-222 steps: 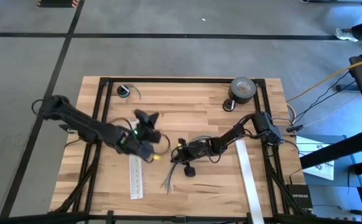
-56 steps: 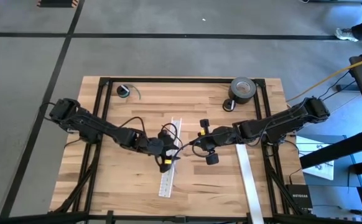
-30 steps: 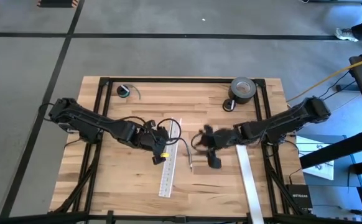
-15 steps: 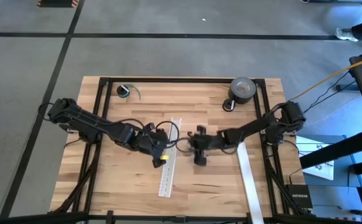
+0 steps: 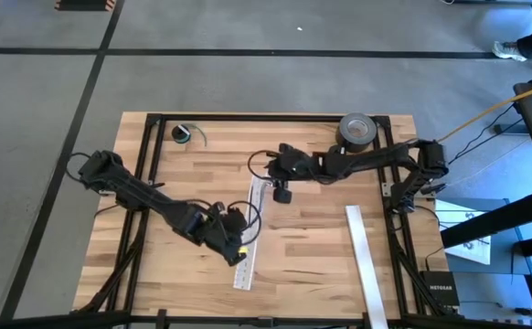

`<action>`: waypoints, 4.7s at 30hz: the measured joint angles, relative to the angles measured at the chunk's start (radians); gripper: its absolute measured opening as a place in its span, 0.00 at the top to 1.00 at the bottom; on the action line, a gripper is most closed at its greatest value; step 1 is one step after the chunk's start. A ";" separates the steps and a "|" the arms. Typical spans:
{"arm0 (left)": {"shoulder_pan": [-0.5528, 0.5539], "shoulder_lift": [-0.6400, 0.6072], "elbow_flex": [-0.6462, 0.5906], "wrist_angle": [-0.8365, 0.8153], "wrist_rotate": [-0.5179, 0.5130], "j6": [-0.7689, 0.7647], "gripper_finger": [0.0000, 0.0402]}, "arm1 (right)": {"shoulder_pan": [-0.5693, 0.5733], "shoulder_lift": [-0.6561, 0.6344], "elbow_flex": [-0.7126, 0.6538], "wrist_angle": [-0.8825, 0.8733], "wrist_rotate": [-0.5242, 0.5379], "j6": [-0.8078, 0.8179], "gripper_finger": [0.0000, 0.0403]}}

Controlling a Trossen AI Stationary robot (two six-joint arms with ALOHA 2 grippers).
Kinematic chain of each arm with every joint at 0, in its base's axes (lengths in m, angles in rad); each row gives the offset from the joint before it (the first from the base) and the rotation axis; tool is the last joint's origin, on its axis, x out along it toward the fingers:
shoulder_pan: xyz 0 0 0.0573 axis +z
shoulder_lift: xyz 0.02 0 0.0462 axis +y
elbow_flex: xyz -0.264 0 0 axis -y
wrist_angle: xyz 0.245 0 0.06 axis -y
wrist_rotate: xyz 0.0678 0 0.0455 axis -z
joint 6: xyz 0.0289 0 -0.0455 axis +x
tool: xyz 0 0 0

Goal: Ziptie cables
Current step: Put the colored ziptied cable into the white cable duct

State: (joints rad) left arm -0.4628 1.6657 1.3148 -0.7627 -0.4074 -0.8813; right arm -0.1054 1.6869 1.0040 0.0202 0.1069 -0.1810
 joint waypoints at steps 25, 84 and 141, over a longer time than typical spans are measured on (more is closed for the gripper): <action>-0.019 0.008 0.000 0.006 -0.048 -0.047 0.99 | 0.078 0.103 -0.069 0.142 0.036 0.221 0.65; -0.071 0.110 0.000 0.108 -0.145 -0.186 0.99 | 0.016 0.167 0.126 -0.079 -0.006 0.264 0.65; -0.016 0.256 -0.001 0.203 0.045 -0.427 0.99 | -0.014 0.176 0.230 -0.400 0.049 0.189 0.65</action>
State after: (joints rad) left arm -0.4788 1.9213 1.3140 -0.5596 -0.3624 -1.3081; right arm -0.1192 1.8633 1.2343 -0.3796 0.1560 0.0081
